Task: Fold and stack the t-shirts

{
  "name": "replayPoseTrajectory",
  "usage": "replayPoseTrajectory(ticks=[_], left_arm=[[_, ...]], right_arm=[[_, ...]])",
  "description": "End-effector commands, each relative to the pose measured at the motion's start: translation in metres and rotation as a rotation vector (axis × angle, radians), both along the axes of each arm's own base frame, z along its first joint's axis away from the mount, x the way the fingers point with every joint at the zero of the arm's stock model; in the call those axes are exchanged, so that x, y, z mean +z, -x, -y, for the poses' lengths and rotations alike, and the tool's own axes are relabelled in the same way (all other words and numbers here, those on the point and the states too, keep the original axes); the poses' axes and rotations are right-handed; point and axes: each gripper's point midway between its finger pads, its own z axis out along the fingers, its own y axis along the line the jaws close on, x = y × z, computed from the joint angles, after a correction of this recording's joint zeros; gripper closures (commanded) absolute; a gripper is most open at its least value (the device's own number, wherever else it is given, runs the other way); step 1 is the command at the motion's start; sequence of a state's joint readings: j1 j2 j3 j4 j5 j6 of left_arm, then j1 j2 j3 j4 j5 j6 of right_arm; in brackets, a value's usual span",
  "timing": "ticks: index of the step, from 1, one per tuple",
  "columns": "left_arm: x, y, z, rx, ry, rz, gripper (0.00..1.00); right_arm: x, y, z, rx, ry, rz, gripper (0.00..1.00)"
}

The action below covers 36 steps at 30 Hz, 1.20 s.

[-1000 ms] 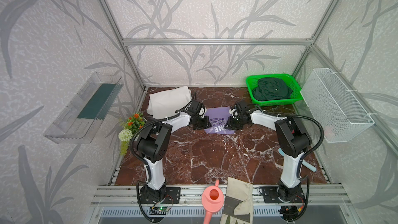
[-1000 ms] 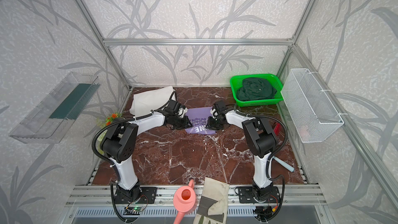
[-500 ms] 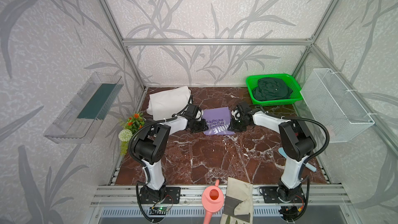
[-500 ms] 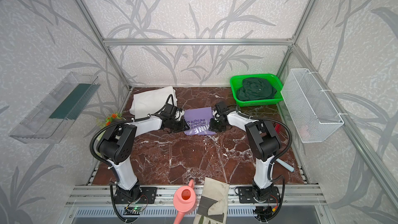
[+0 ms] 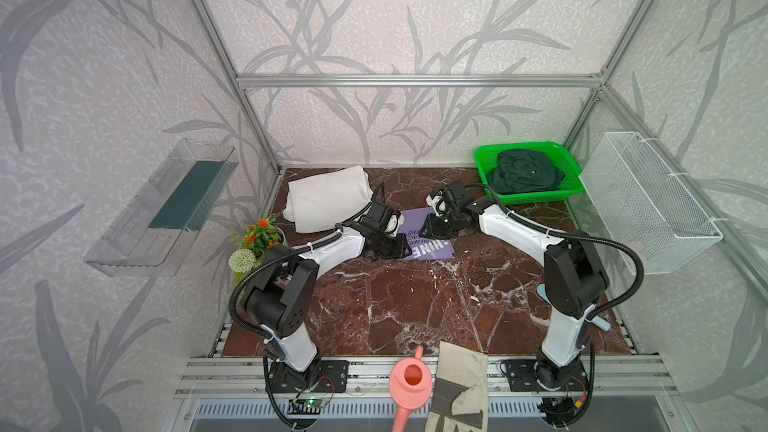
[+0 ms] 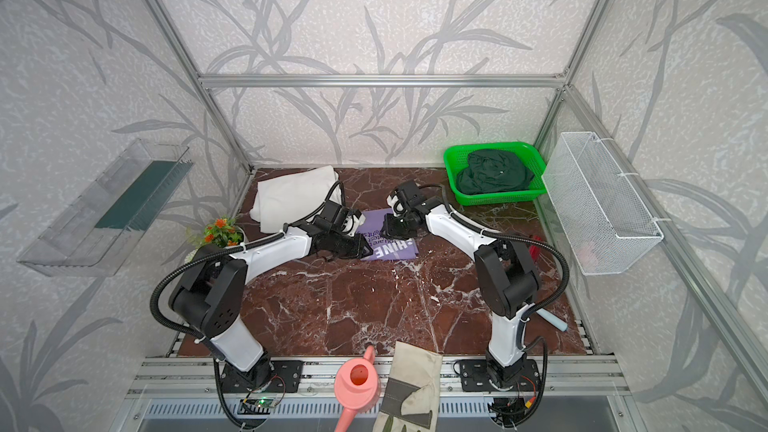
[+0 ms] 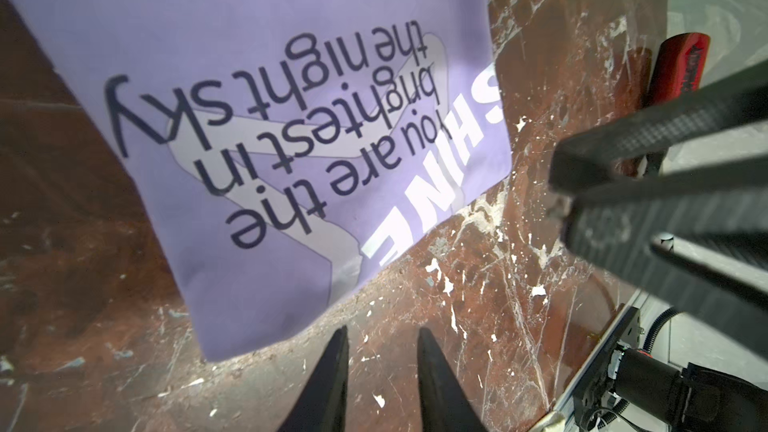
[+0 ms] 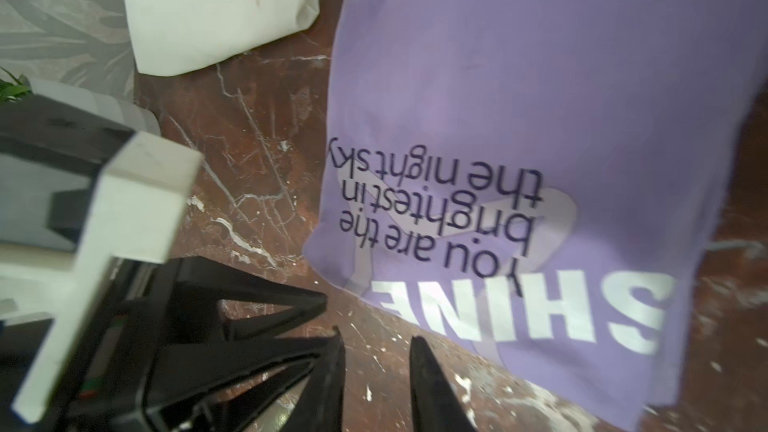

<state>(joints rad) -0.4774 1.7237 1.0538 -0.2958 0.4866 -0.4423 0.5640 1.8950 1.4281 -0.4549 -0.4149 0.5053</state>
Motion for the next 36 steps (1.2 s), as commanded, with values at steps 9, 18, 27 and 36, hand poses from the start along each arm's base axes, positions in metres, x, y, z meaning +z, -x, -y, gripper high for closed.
replayPoseTrajectory(ticks=[9,18,27,36], left_arm=[[-0.061,0.01,-0.018,0.029,-0.094,-0.105,0.75],[-0.038,0.01,-0.022,0.011,-0.066,-0.088,0.75],[0.03,-0.035,-0.035,0.065,0.039,0.023,0.59],[0.014,-0.079,-0.038,0.137,0.002,-0.02,0.52]], right_arm=[[-0.067,0.005,-0.014,-0.054,-0.034,-0.147,0.71],[-0.096,0.026,0.02,-0.094,0.059,-0.202,0.72],[-0.043,0.002,0.013,-0.076,0.009,-0.079,0.69],[-0.022,-0.053,0.042,-0.127,0.003,-0.013,0.68]])
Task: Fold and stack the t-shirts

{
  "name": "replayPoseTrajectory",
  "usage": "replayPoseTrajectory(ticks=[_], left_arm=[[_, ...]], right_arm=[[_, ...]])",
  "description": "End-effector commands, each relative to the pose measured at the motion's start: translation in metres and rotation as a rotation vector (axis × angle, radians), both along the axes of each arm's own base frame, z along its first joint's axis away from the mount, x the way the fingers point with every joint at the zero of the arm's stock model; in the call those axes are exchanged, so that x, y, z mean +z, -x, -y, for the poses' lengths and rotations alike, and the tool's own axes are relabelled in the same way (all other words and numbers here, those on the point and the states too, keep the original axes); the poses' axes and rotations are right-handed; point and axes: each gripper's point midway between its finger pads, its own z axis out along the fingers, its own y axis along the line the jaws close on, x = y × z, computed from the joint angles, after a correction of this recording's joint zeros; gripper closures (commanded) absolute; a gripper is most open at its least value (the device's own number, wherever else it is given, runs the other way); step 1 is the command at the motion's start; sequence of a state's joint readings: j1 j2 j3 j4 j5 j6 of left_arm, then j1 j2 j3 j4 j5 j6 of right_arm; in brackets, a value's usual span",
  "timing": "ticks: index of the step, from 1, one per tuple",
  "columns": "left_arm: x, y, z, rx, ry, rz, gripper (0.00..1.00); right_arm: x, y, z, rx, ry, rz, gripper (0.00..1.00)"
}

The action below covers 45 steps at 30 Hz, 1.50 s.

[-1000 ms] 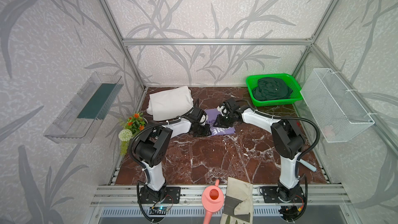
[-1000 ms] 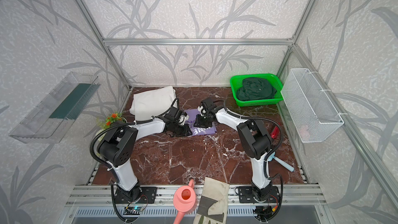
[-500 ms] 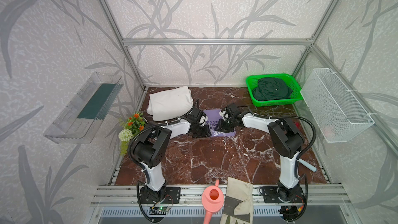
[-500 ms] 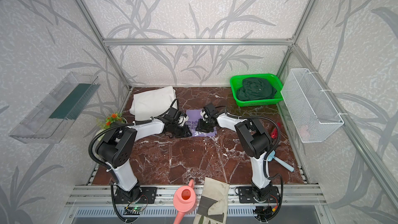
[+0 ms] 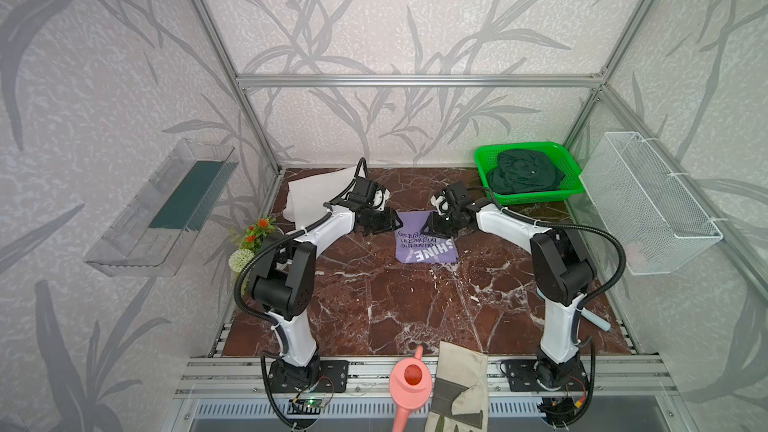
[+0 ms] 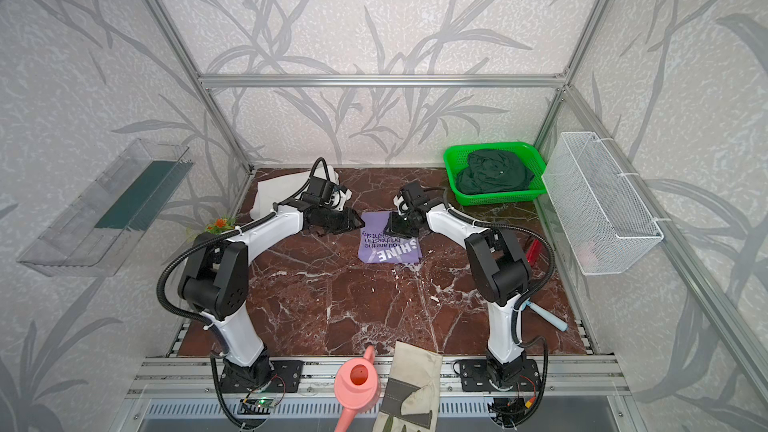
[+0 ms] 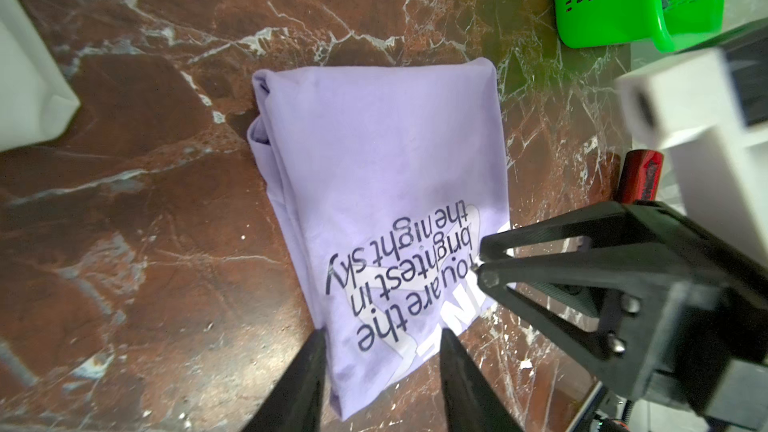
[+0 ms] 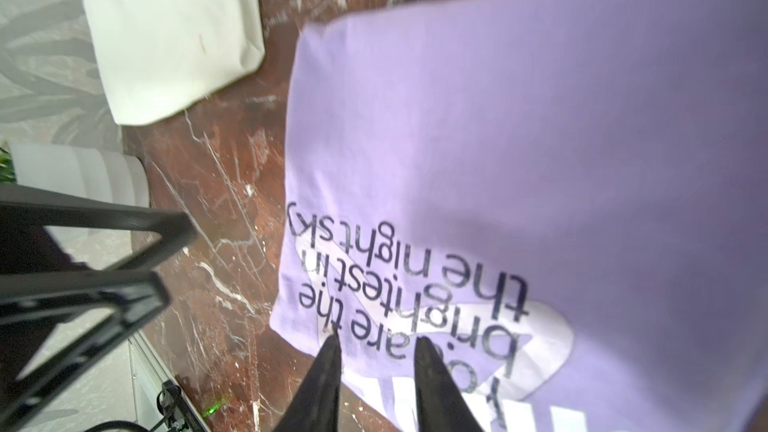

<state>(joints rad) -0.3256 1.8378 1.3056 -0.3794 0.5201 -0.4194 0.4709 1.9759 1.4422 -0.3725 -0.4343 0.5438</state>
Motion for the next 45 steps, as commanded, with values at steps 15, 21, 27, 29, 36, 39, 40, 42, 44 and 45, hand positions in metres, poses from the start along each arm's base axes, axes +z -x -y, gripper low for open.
replayPoseTrajectory(ticks=[15,21,27,29,36,39,40,42,44,45], left_arm=[[-0.069,0.003,-0.002,0.079,-0.01,-0.245,0.48],[-0.081,0.001,0.006,0.079,0.031,-0.278,0.48],[-0.092,-0.002,0.011,0.099,0.045,-0.286,0.59],[-0.095,-0.004,0.012,0.105,0.046,-0.281,0.71],[-0.084,-0.012,0.015,0.09,0.041,-0.23,1.0],[-0.069,-0.018,0.015,0.067,0.03,-0.199,1.0],[-0.063,-0.02,0.015,0.062,0.024,-0.19,1.0],[-0.051,-0.023,0.013,0.058,0.002,-0.172,1.0],[-0.043,-0.025,0.006,0.066,-0.05,-0.171,1.0],[-0.04,-0.025,0.002,0.065,-0.086,-0.176,1.0]], right_arm=[[-0.056,-0.063,0.052,-0.092,0.009,-0.067,0.68],[-0.071,-0.05,0.062,-0.105,0.046,-0.103,0.68],[-0.07,-0.046,0.065,-0.105,0.047,-0.105,0.68],[-0.067,-0.045,0.065,-0.103,0.047,-0.101,0.68],[-0.045,-0.046,0.065,-0.077,0.036,-0.039,0.68],[-0.025,-0.043,0.069,-0.072,0.038,0.024,0.66],[-0.017,-0.04,0.072,-0.075,0.035,0.046,0.64],[-0.003,-0.033,0.076,-0.075,0.023,0.083,0.54],[0.012,-0.025,0.08,-0.076,0.024,0.13,0.39],[0.017,-0.018,0.083,-0.075,0.032,0.146,0.29]])
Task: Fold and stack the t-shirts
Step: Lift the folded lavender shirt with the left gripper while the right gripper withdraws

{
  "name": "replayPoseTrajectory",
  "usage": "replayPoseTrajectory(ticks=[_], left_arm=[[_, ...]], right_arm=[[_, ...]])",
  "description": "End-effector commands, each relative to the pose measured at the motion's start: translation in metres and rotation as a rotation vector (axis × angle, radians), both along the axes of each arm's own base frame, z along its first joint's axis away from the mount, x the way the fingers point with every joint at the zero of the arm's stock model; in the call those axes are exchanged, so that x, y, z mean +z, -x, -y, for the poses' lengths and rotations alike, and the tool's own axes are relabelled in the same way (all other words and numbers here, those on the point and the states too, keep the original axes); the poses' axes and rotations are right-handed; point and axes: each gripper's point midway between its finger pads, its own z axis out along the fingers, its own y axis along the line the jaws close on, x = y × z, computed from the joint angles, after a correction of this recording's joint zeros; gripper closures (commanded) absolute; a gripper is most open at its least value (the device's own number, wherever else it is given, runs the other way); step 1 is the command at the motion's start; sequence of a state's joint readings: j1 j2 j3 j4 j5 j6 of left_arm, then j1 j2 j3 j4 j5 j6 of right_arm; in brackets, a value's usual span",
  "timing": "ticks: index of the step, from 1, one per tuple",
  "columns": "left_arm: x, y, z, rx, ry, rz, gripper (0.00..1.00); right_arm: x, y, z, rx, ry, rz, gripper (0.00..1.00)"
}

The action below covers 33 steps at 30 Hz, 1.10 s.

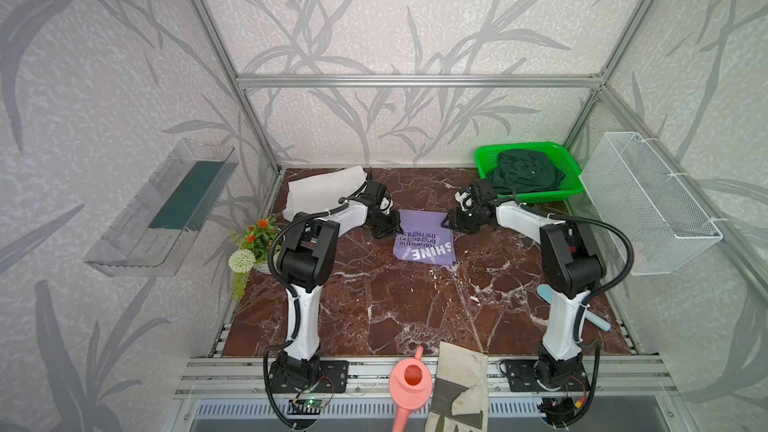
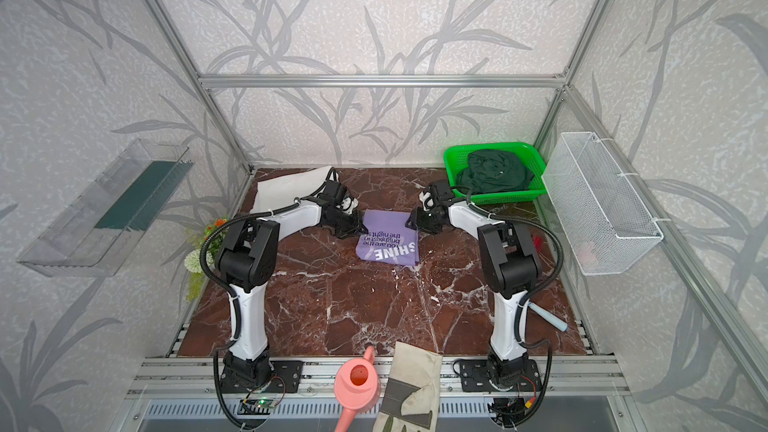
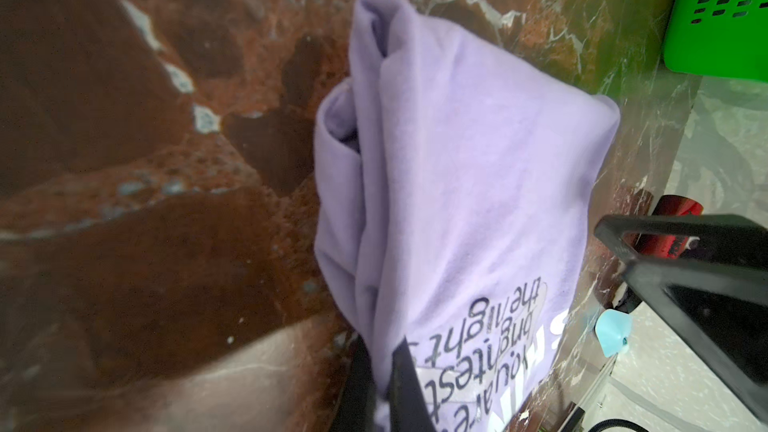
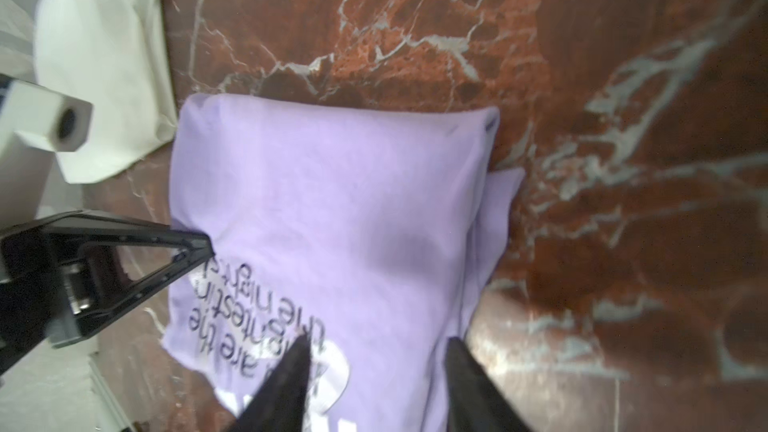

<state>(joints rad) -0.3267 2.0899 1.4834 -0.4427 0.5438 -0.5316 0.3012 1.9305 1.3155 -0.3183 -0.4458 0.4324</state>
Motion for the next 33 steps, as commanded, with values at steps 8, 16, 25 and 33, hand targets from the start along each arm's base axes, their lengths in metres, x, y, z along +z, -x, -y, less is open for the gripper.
replayPoseTrajectory(ticks=[8,16,25,33], left_arm=[[0.044,-0.011,-0.041,-0.072,-0.32,0.013,1.0],[0.073,-0.045,-0.056,-0.101,-0.464,0.083,1.0],[0.106,-0.09,-0.097,-0.058,-0.713,0.214,1.0],[0.142,-0.126,-0.138,-0.03,-0.954,0.395,1.0]], right_arm=[[0.076,0.055,-0.003,0.09,-0.005,0.236,0.01],[0.084,0.099,-0.034,0.151,-0.104,0.285,0.01],[0.066,0.11,-0.035,0.154,-0.103,0.223,0.01],[0.06,0.108,-0.038,0.165,-0.095,0.199,0.01]])
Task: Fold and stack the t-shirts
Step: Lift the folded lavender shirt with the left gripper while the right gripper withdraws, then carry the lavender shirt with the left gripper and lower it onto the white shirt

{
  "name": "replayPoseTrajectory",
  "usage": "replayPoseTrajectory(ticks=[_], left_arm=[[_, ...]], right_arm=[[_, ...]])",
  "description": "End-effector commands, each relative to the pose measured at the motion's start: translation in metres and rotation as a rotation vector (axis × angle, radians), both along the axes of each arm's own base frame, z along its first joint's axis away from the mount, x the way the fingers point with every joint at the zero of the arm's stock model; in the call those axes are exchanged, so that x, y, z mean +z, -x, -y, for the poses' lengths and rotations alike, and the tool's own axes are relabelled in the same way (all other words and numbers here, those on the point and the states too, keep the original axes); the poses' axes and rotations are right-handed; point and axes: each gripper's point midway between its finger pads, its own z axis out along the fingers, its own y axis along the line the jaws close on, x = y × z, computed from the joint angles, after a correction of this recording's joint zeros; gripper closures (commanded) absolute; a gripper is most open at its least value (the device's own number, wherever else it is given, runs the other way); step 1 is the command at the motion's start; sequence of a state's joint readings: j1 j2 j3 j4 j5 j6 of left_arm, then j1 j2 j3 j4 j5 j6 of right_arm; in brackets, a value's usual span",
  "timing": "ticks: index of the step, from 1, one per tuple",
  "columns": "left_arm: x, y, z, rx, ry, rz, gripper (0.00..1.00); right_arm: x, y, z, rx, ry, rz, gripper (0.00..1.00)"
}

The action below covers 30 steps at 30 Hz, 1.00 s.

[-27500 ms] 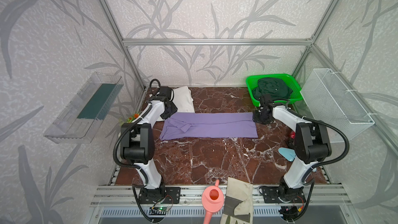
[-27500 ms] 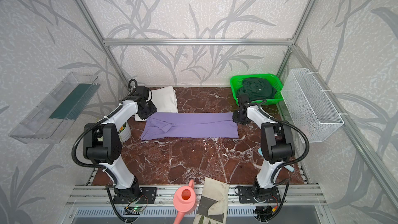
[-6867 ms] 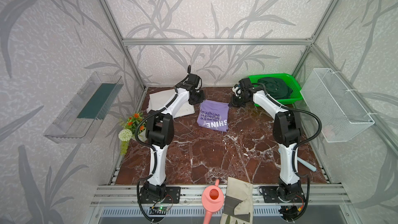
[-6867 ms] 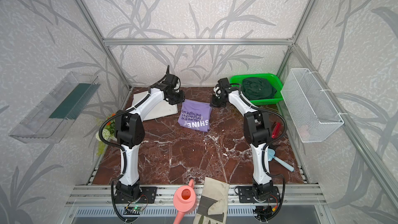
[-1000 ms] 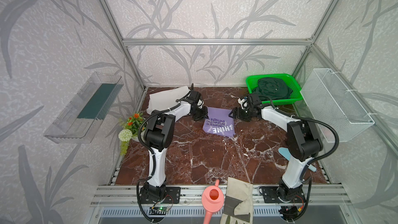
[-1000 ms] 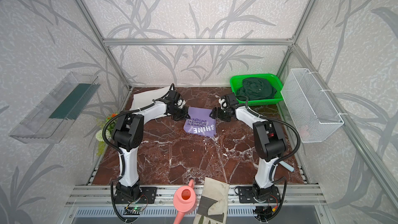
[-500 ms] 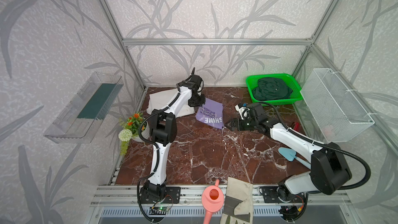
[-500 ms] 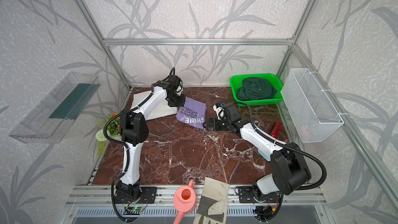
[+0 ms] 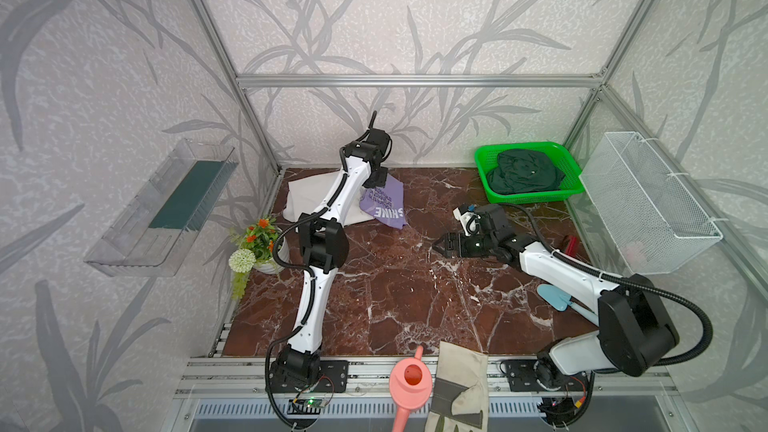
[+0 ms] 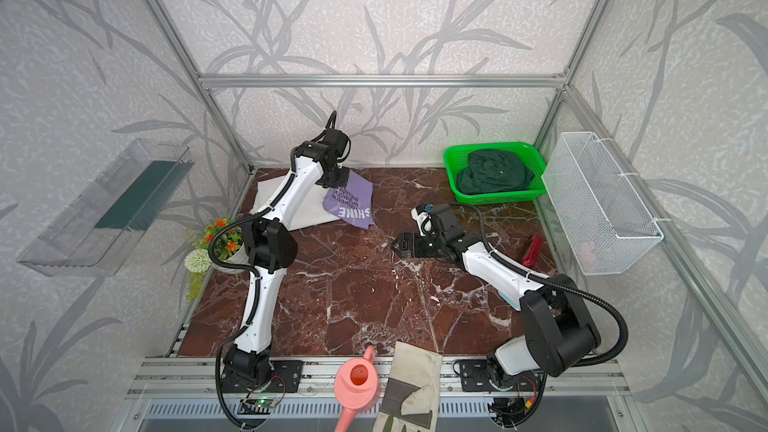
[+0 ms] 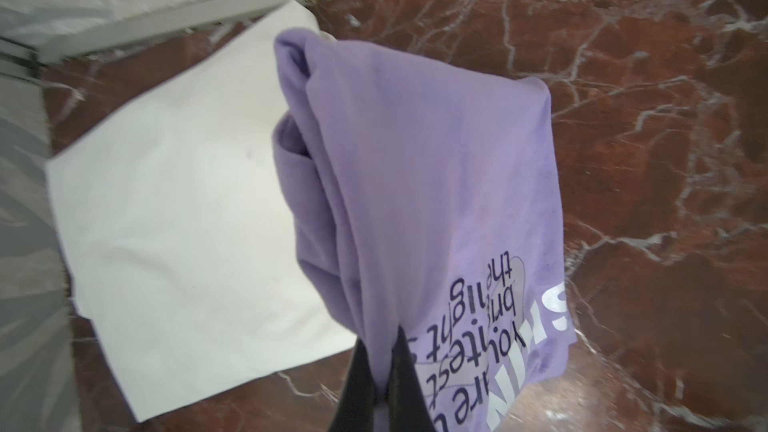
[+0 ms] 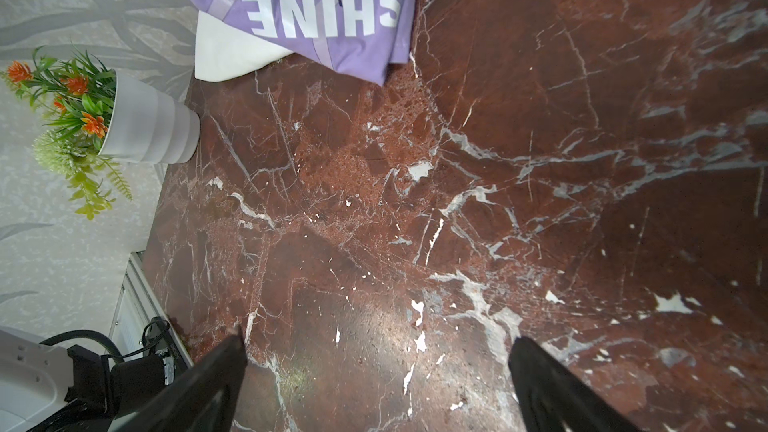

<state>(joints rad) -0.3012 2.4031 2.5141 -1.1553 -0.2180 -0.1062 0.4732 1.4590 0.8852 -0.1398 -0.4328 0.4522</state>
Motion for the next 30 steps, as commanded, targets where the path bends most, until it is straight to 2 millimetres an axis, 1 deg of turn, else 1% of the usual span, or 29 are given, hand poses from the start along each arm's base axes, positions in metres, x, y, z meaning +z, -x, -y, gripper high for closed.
replayPoseTrajectory(ticks=[1,4,7,10,12,17,20,23,30], left_arm=[[0.03,-0.017,-0.03,0.002,-0.159,0.104,1.0],[0.037,-0.023,-0.043,0.013,-0.178,0.127,1.0],[0.048,-0.025,-0.054,0.024,-0.211,0.15,1.0],[0.058,-0.028,-0.063,0.037,-0.215,0.176,1.0],[0.065,-0.029,-0.069,0.051,-0.215,0.188,1.0],[0.072,-0.025,-0.085,0.074,-0.204,0.184,1.0],[0.073,-0.022,-0.098,0.094,-0.208,0.176,1.0],[0.071,-0.018,-0.111,0.121,-0.198,0.163,1.0],[0.052,-0.01,-0.145,0.204,-0.18,0.104,1.0]], right_arm=[[0.004,-0.003,-0.007,0.018,-0.017,-0.002,0.01],[-0.002,-0.002,-0.008,0.019,-0.022,-0.025,0.01],[-0.005,-0.002,-0.009,0.021,-0.026,-0.034,0.01],[-0.007,-0.003,-0.01,0.021,-0.029,-0.041,0.01],[-0.006,-0.003,-0.012,0.028,-0.036,-0.047,0.01],[-0.007,-0.005,-0.015,0.028,-0.045,-0.054,0.01],[-0.009,-0.005,-0.015,0.027,-0.049,-0.06,0.01],[-0.01,-0.006,-0.017,0.031,-0.056,-0.07,0.01],[-0.011,-0.007,-0.022,0.039,-0.059,-0.079,0.01]])
